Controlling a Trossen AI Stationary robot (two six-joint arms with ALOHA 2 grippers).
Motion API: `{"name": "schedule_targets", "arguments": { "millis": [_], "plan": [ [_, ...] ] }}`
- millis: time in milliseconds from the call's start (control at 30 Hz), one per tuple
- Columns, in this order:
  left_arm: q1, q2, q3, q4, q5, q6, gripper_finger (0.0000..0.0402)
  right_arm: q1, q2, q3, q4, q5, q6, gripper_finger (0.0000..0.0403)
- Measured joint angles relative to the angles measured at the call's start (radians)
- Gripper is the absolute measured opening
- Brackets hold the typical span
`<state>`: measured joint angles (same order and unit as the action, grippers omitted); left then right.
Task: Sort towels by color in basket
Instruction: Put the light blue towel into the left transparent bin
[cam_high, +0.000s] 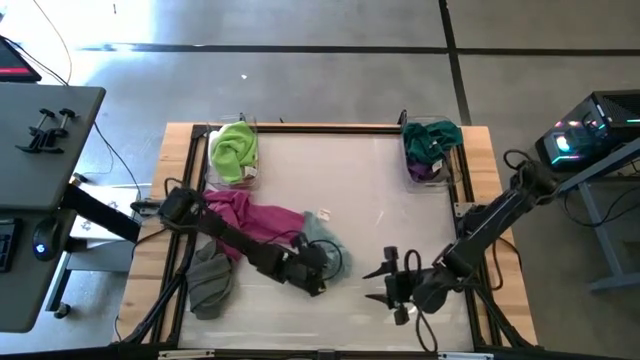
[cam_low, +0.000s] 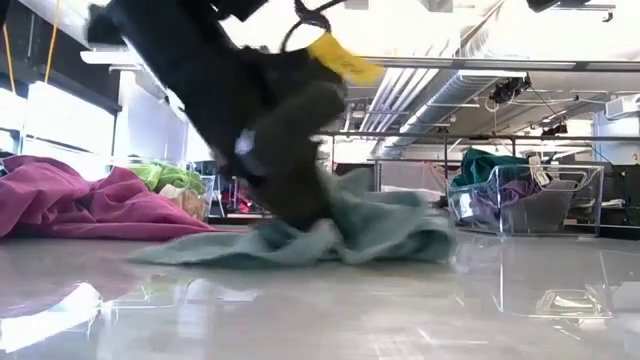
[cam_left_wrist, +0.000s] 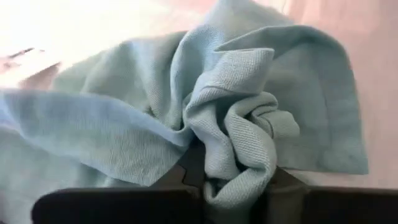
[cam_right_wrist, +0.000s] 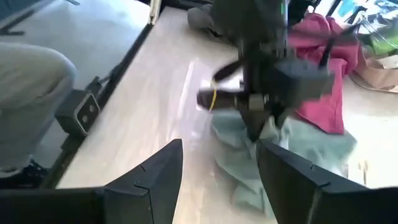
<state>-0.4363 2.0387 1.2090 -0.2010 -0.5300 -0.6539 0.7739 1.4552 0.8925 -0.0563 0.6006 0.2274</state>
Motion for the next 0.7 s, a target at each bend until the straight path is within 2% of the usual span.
{"name": "schedule_targets", "arguments": {
  "millis": [200,367,433,567,700],
  "plan": [
    [-0.051,-0.213,0.057,-0.155,-0.125,-0.022,0.0020,-0.001,0.054,0.000,0.029,0.014,0.001,0.0200],
    [-0.047,-0.384,0.056,-0.481,-0.316,-0.118,0.0019,-0.008,0.104,0.000,0.065,0.024,0.001,0.0200],
    [-0.019,-0.454,0.058,-0.661,-0.369,-0.208,0.0019,-0.008,0.115,0.000,0.066,0.024,0.000,0.0200],
    [0.080,-0.533,0.056,-1.016,-0.399,-0.369,0.0019,-0.008,0.117,0.000,0.071,0.026,-0.001,0.0200],
    [0.207,-0.591,0.056,-1.247,-0.452,-0.437,0.0022,-0.009,0.117,0.000,0.080,0.041,-0.011,0.0200]
  ]
}}
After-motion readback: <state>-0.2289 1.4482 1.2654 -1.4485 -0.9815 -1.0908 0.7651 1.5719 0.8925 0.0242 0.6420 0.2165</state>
